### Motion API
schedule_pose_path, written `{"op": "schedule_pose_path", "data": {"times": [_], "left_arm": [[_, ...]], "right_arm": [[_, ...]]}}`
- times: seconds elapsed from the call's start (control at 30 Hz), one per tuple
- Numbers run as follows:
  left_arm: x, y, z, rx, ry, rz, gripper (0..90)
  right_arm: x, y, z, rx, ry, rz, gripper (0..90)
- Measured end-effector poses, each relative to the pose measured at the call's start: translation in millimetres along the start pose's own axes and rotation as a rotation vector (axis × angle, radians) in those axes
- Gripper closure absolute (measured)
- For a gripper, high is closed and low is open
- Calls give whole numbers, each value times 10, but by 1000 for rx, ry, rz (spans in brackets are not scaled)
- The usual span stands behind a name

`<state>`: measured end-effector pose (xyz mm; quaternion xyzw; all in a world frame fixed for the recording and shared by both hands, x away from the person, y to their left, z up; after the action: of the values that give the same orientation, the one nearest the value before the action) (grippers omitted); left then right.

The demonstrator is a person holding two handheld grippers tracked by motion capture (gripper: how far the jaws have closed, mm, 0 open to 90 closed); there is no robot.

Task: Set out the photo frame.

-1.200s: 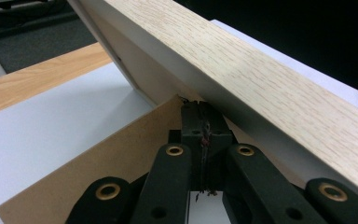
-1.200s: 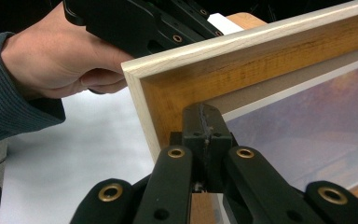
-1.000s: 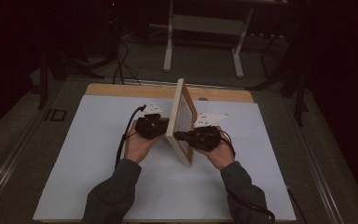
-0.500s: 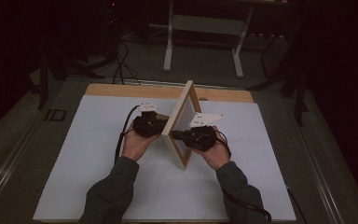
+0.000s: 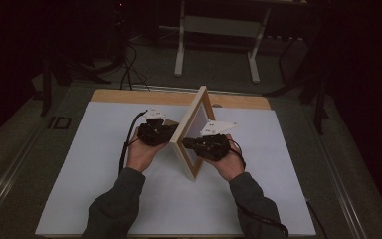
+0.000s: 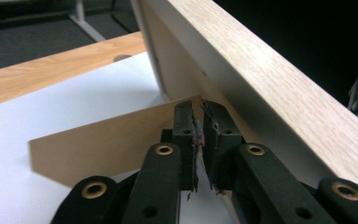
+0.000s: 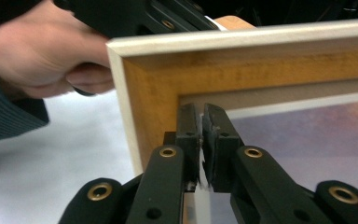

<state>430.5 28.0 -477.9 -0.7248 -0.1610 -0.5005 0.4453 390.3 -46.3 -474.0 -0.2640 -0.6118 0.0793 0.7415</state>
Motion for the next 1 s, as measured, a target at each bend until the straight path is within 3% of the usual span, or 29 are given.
{"op": "schedule_pose_path", "data": {"times": [0.17, 0.27, 0.57, 0.8, 1.0], "left_arm": [[35, -92, 99, 97, 12, -19, 764], [64, -157, 138, 129, 3, -33, 722], [167, -322, 207, 125, -70, -73, 597], [255, -435, 188, 109, -118, -113, 456], [271, -488, 109, 98, -104, -113, 396]], "right_arm": [[-67, -65, -79, -22, 18, 4, 797], [-117, -114, -128, -38, 35, 8, 759], [-247, -219, -236, -68, 68, 17, 675], [-335, -281, -310, -87, 86, 22, 636], [-412, -302, -342, -97, 102, 29, 623]]}}
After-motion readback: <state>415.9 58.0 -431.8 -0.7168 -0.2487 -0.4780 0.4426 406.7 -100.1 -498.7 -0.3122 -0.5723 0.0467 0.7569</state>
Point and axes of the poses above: each handheld gripper's, and its own axes: y roughly forward along the jaws, x roughly out of its top, z roughly to its left, the point moved 10 cm from there along y, roughly forward along the jaws, and after that the axes turned 11 degrees about x, right-handed, at the moved point
